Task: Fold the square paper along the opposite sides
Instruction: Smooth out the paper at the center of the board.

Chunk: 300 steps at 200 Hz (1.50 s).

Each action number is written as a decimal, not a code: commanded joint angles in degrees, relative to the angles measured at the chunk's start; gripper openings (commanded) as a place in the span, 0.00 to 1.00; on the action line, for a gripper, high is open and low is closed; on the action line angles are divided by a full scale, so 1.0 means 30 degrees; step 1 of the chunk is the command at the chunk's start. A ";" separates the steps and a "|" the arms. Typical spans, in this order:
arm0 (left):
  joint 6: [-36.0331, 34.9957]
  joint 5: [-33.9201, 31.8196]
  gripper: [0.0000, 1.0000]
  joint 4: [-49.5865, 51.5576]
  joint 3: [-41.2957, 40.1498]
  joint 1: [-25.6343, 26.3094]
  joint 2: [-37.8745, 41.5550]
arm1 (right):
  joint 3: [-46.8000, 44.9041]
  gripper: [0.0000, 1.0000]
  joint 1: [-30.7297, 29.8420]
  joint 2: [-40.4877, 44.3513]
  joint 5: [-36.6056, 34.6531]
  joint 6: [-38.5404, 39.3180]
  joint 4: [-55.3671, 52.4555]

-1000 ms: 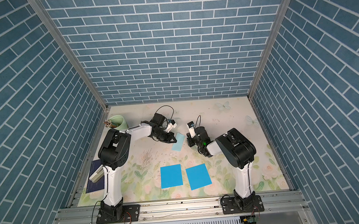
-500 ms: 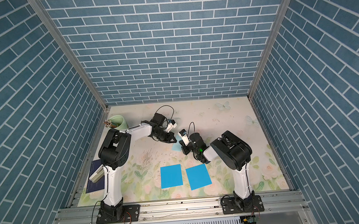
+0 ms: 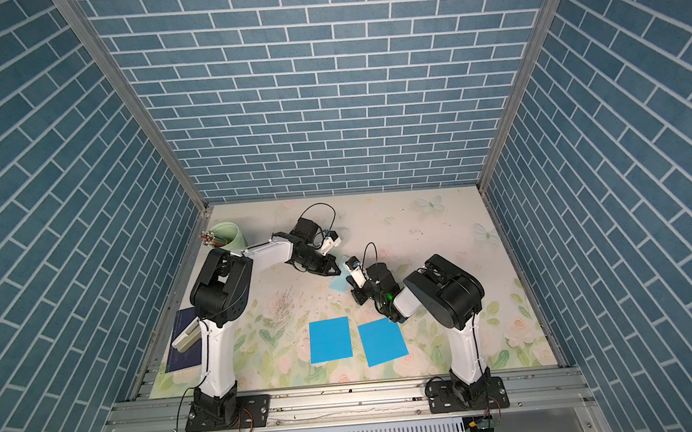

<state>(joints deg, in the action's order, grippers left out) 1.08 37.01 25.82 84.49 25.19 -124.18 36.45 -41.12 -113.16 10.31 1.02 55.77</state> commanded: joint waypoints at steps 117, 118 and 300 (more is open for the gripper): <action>-0.0506 -0.4230 0.00 0.1822 -0.1444 -0.0574 -0.1966 | -0.0633 0.00 -0.0970 0.1364 0.0524 0.1242 -0.0107; -0.0507 -0.4226 0.00 0.1822 -0.1444 -0.0589 -0.1966 | -0.0605 0.00 -0.0970 0.1349 0.0522 0.1243 -0.0105; -0.0478 -0.4575 0.00 0.1880 -0.1393 -0.0781 -0.1848 | -0.1547 0.00 -0.1754 -0.0538 0.0586 0.0453 -0.0499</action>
<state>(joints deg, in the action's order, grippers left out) 0.64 37.34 25.34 83.96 25.02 -124.05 33.26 -45.01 -112.66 11.11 3.27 59.22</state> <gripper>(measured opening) 0.054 0.067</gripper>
